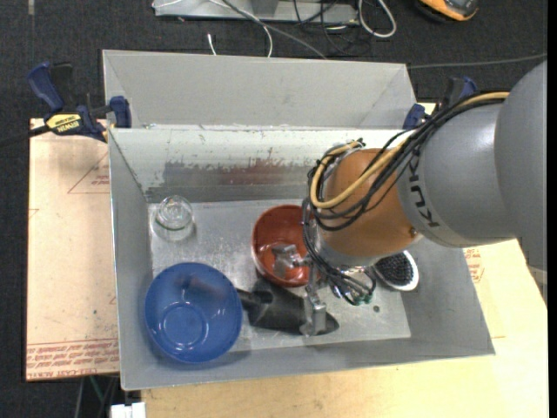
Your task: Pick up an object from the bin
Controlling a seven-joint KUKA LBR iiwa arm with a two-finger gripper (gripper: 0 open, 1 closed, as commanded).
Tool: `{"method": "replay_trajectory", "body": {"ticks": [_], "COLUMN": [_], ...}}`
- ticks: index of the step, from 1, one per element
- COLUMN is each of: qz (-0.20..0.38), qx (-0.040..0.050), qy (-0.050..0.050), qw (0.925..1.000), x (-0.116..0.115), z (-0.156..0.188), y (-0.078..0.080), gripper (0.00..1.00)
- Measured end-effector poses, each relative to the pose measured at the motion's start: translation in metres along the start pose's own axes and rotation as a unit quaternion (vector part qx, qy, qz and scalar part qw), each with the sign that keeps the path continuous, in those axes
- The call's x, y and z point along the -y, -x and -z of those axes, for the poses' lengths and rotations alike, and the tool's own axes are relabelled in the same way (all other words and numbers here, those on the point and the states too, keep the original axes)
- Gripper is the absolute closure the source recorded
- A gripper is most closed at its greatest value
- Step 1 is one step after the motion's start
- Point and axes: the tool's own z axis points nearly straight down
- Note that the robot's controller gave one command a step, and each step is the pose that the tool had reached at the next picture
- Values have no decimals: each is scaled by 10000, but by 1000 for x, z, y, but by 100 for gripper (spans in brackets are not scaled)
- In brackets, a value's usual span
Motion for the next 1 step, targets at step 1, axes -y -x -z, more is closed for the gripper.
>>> {"method": "replay_trajectory", "body": {"ticks": [1], "qz": [845], "qx": [40], "qy": [-2], "qw": [9964], "x": [-52], "z": [0], "y": [46], "gripper": [0]}}
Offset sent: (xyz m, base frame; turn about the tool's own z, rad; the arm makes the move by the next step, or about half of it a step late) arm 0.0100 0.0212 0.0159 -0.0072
